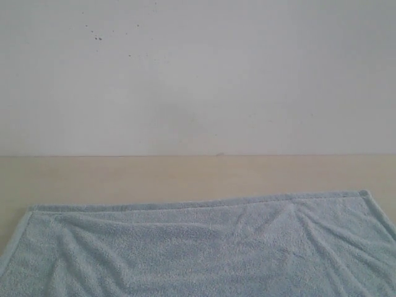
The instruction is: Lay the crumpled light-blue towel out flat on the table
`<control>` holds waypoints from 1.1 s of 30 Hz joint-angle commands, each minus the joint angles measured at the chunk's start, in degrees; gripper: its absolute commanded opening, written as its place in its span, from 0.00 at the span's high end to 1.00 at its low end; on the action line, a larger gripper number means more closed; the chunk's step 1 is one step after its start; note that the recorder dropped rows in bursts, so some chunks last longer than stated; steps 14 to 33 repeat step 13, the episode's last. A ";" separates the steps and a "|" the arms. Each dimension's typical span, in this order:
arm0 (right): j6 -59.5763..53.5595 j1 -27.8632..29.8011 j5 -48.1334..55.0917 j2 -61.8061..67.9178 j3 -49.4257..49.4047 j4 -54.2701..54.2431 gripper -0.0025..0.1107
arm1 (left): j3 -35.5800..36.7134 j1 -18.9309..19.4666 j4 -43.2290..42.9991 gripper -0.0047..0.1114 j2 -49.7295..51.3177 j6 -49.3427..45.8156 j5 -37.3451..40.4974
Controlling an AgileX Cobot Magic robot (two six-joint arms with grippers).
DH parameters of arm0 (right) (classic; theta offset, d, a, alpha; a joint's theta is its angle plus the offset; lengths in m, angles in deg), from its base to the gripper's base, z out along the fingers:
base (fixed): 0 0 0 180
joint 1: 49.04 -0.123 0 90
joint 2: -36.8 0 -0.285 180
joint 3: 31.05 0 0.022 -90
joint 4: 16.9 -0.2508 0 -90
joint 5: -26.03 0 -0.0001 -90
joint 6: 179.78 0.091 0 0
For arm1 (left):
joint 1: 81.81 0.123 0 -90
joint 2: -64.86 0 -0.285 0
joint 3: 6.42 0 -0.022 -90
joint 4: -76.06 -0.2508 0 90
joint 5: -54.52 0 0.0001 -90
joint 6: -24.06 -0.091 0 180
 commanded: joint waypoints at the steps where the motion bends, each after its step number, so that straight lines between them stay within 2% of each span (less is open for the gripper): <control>1: -0.07 0.19 -0.34 -0.29 0.02 -0.19 0.98 | 0.11 0.20 0.02 0.93 -0.16 0.24 -1.02; 33: -0.07 0.19 -0.34 -0.29 0.02 -0.19 0.98 | 0.11 0.20 0.02 0.93 -0.16 0.24 -1.02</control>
